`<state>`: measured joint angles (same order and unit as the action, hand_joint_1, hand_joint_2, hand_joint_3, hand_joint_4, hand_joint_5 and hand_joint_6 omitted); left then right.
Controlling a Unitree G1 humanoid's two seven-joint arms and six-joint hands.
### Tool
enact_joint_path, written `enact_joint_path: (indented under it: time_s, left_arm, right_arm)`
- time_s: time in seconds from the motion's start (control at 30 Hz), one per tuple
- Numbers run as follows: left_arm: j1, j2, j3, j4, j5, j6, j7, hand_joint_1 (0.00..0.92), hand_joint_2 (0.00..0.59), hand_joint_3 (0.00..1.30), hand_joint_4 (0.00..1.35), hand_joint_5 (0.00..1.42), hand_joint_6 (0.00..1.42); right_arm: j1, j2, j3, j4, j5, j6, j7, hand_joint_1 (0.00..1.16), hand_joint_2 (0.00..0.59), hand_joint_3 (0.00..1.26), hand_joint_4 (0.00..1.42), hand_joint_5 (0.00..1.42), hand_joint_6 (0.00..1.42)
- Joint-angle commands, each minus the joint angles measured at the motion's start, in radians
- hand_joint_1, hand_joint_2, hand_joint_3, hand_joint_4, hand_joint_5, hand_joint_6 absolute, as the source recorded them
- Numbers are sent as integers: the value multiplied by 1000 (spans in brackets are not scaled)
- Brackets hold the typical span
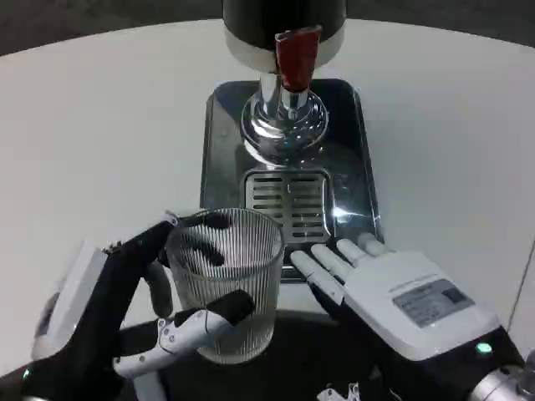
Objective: Grasp the cup under the faucet to collect the drink, then remove the cup.
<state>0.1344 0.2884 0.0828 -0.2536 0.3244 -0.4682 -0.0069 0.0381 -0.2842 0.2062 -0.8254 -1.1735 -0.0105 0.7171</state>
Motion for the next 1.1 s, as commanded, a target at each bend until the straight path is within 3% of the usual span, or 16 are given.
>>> enact_joint_path:
  time_s: [0.03,0.77,1.1]
  left_arm:
    - [6,-6,8,-11,-6,-7,14,268,462,795,918,769,1111]
    - [-2,-17,1,-2,-3,-8,20,268,462,795,918,774,1111]
    - [-102,-25,-9,96,22,-41,55,268,462,795,918,774,1112]
  right_arm:
    - [3,4,4,-2,-3,1,6,640,347,0,0,0,0]
    - [10,8,3,-9,-16,6,10,640,347,0,0,0,0]
    - [29,20,-23,-53,-51,28,37,640,347,0,0,0,0]
